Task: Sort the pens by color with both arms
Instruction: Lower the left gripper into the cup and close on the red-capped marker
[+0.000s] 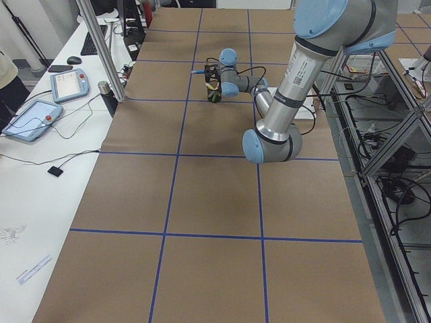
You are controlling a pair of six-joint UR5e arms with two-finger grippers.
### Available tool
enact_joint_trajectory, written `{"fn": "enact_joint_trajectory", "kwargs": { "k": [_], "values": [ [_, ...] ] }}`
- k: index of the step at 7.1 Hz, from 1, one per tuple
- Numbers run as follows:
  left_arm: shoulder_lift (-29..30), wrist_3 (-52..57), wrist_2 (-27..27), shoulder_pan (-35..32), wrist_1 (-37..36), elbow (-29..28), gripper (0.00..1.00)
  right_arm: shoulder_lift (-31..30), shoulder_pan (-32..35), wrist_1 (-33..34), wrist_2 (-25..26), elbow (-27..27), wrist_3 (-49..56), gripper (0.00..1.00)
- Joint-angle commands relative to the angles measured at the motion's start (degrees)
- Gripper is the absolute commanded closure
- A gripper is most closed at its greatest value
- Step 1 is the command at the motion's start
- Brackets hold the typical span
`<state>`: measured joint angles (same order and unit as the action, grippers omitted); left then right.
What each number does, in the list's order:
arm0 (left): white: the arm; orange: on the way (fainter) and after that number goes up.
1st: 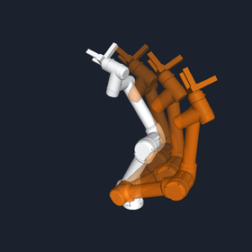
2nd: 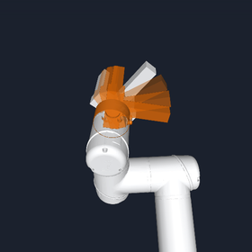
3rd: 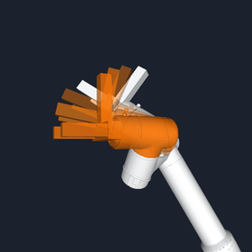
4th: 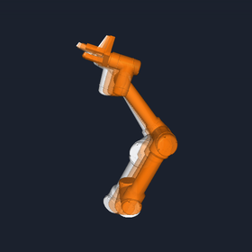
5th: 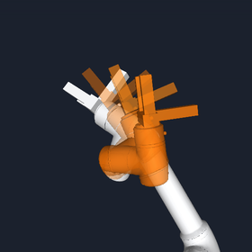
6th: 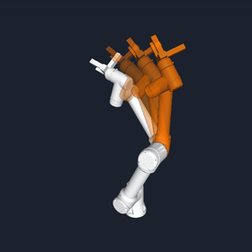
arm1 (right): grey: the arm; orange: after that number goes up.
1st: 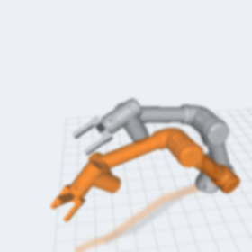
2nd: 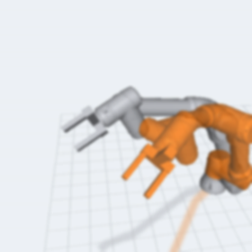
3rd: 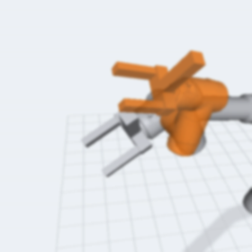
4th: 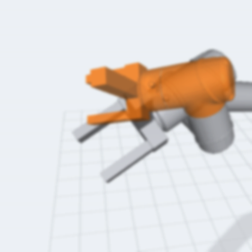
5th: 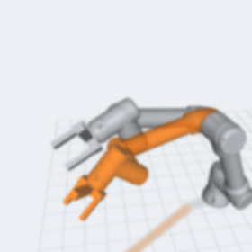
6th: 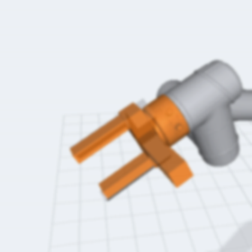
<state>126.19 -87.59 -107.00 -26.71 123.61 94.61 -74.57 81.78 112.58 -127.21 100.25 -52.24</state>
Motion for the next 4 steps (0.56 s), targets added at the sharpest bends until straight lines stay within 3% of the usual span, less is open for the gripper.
{"fn": "enact_joint_trajectory", "kwargs": {
  "k": [1,4],
  "values": [
    [-0.15,1.01,1.61,0.0,-0.03,0.4,0.51,-0.14,0.39,-0.25,0.12,-0.23,0.2,0.0],
    [-0.94,1.89,3.1,0.08,-0.03,0.84,0.58,-0.31,0.39,-5.86,0.12,-0.06,0.55,0.0]
  ]
}}
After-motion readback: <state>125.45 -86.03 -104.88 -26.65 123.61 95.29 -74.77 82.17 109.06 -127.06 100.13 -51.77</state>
